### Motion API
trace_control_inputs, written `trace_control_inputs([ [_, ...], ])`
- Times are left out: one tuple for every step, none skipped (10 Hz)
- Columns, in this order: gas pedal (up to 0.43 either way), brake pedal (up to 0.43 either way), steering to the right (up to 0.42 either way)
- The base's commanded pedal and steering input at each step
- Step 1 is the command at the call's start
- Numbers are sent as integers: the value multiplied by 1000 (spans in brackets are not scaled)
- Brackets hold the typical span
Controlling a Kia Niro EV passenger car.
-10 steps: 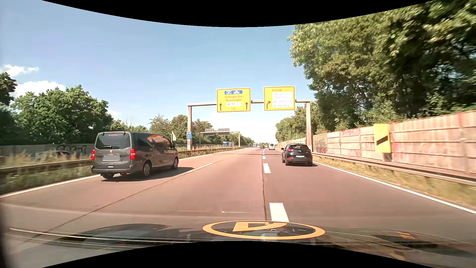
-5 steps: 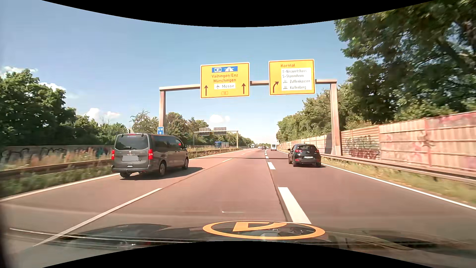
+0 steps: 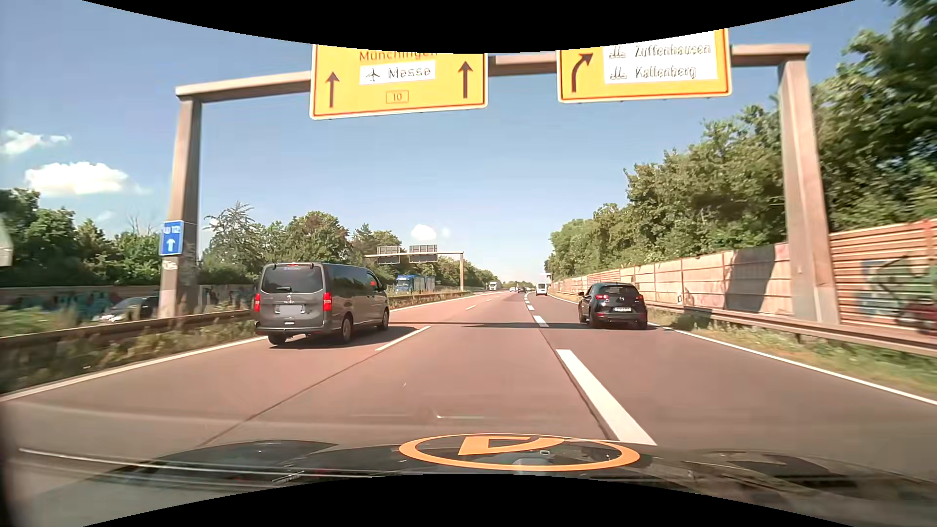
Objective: Follow the waypoints while adhering to traffic rules and regulations
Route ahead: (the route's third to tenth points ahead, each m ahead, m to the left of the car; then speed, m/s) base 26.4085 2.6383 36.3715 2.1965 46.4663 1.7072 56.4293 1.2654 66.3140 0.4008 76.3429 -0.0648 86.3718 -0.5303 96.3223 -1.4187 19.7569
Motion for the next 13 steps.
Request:
trace_control_inputs([
  [228, 0, 7],
  [228, 0, 9],
  [240, 0, 9],
  [248, 0, 9],
  [248, 0, 9],
  [248, 0, 8],
  [248, 0, 8],
  [248, 0, 8],
  [248, 0, 8],
  [268, 0, 8],
  [287, 0, 7],
  [287, 0, 6],
  [299, 0, 6],
])
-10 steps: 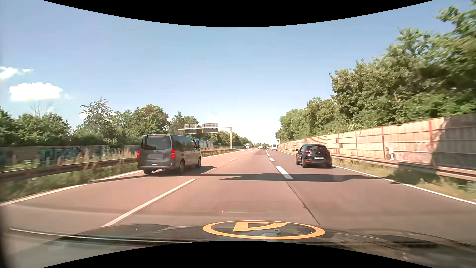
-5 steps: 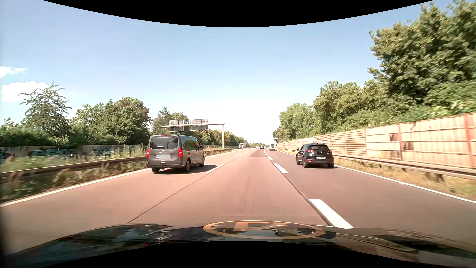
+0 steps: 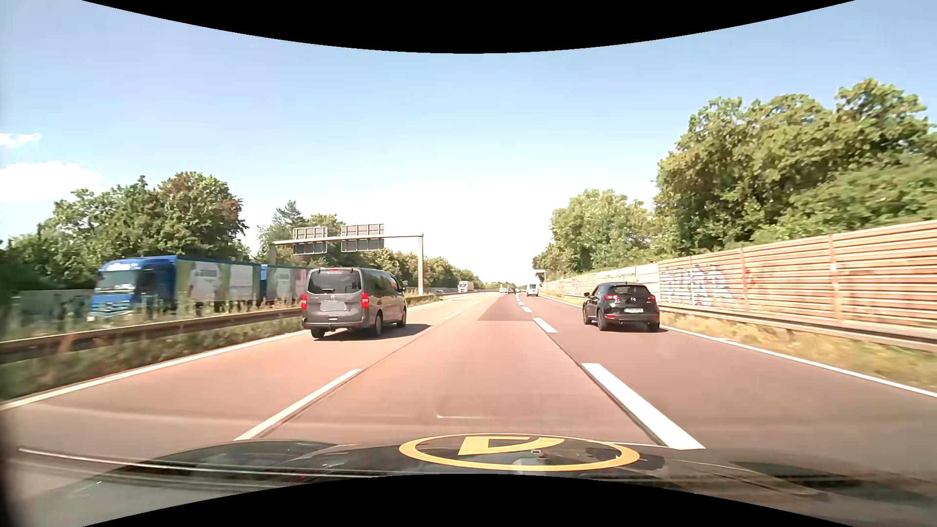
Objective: Follow the waypoints while adhering to traffic rules and regulations
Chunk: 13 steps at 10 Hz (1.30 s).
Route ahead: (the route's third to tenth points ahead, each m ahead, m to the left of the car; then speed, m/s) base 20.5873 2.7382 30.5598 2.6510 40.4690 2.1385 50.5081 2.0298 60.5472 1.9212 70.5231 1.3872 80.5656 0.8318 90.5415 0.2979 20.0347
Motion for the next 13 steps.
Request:
trace_control_inputs([
  [299, 0, 6],
  [299, 0, 5],
  [299, 0, 4],
  [287, 0, 4],
  [280, 0, 4],
  [280, 0, 4],
  [280, 0, 3],
  [280, 0, 3],
  [280, 0, 3],
  [280, 0, 3],
  [280, 0, 1],
  [280, 0, 1],
  [280, 0, 1],
])
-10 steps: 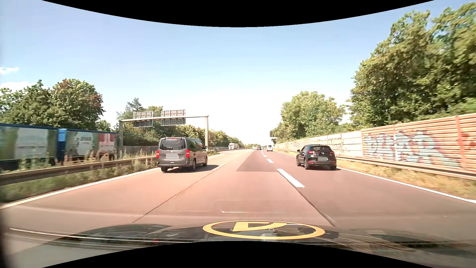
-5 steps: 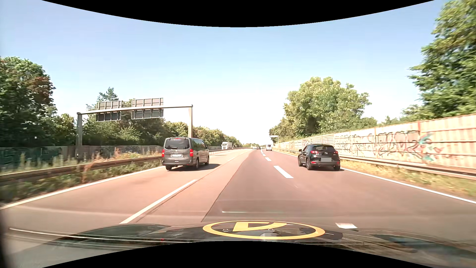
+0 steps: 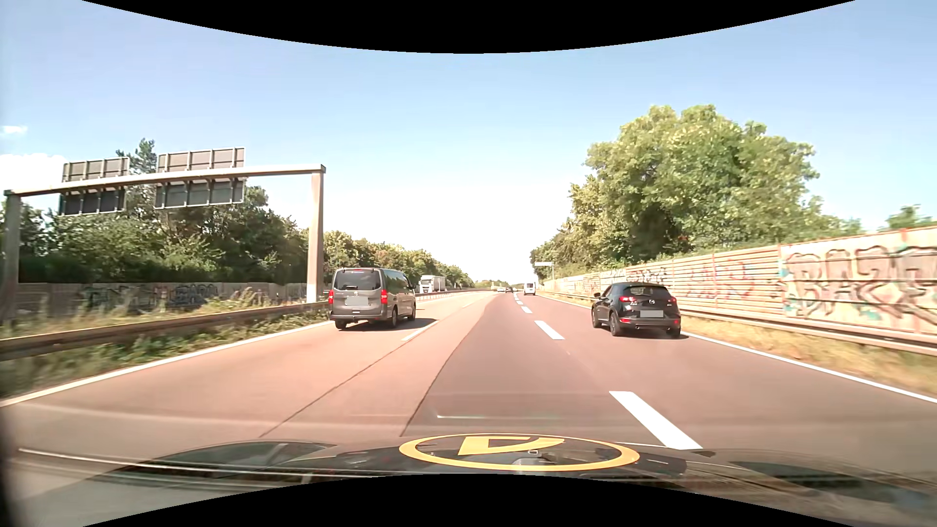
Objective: Follow the waypoints while adhering to traffic rules and regulations
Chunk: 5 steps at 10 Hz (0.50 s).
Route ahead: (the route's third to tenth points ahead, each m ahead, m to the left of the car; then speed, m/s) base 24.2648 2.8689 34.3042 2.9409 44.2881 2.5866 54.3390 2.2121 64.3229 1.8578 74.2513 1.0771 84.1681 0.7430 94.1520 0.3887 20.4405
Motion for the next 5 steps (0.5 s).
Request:
trace_control_inputs([
  [280, 0, 1],
  [280, 0, 1],
  [280, 0, 1],
  [280, 0, 1],
  [268, 0, 1],
])
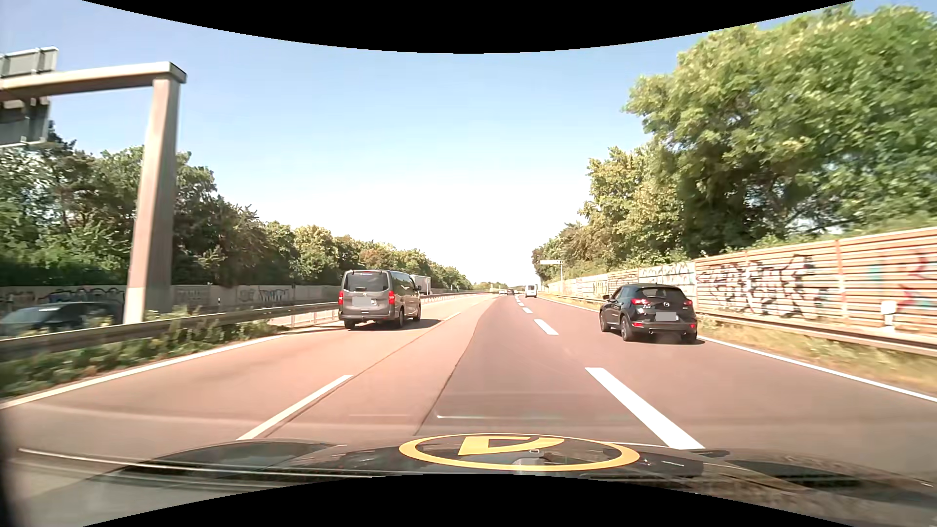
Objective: Follow the waypoints while adhering to traffic rules and regulations
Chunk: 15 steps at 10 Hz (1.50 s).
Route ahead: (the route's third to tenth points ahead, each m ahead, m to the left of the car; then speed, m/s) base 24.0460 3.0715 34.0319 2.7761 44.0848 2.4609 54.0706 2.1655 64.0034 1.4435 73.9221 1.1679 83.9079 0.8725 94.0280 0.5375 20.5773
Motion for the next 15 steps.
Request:
trace_control_inputs([
  [268, 0, 0],
  [268, 0, 0],
  [268, 0, 1],
  [268, 0, 1],
  [268, 0, 2],
  [268, 0, 2],
  [260, 0, 2],
  [260, 0, 2],
  [248, 0, 2],
  [248, 0, 2],
  [248, 0, 2],
  [248, 0, 2],
  [248, 0, 2],
  [248, 0, 1],
  [248, 0, 1],
])
